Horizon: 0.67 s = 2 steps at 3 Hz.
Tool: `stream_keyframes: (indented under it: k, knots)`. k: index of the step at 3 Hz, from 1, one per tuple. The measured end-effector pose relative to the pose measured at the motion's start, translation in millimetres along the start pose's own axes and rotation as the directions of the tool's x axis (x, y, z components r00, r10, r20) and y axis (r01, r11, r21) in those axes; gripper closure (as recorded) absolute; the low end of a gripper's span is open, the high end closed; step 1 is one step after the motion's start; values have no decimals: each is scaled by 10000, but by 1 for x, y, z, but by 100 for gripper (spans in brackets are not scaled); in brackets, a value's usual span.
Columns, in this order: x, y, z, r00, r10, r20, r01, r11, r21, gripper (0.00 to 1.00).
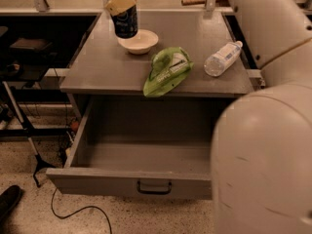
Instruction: Place pepsi can into top drawer
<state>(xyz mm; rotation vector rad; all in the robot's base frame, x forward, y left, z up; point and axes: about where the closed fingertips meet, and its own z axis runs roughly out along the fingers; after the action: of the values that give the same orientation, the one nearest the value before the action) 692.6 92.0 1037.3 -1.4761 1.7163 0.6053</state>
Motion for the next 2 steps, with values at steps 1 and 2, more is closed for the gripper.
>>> stream_keyframes:
  k: [1,2]
  knots:
    - [-3,55,1,9963,-737,439,775,9927,-926,100]
    - [13,131,-7,9931,-885,775,1027,9735,-2045,100]
